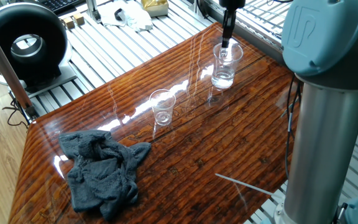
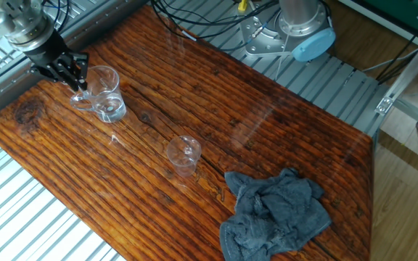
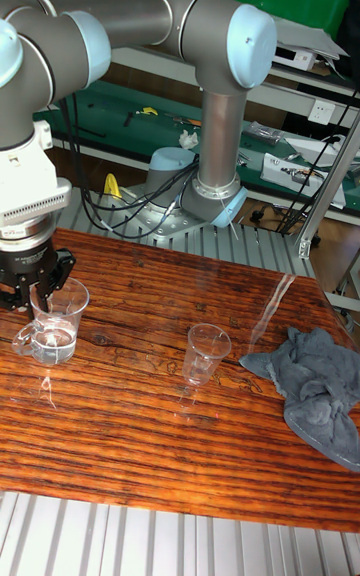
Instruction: Pour the water from one cup into another empty cup
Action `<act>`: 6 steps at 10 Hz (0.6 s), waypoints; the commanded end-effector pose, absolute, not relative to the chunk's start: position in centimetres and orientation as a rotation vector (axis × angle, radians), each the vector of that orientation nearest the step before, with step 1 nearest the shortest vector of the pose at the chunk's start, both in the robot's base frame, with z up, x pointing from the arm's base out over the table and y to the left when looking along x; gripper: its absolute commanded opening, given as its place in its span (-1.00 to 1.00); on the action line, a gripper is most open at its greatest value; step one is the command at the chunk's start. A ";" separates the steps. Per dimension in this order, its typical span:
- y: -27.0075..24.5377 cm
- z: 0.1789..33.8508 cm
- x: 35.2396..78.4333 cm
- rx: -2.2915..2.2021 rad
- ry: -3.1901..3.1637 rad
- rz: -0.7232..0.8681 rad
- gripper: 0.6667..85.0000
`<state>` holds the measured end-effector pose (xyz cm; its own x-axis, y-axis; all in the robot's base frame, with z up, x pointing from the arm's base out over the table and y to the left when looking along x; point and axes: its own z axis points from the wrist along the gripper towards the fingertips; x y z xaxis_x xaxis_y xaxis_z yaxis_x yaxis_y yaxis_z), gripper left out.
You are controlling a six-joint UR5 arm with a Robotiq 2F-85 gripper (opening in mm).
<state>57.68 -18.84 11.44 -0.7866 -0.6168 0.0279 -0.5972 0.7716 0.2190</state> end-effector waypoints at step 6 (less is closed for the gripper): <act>-18.6 12.0 57.7 0.942 -2.879 -0.317 -0.99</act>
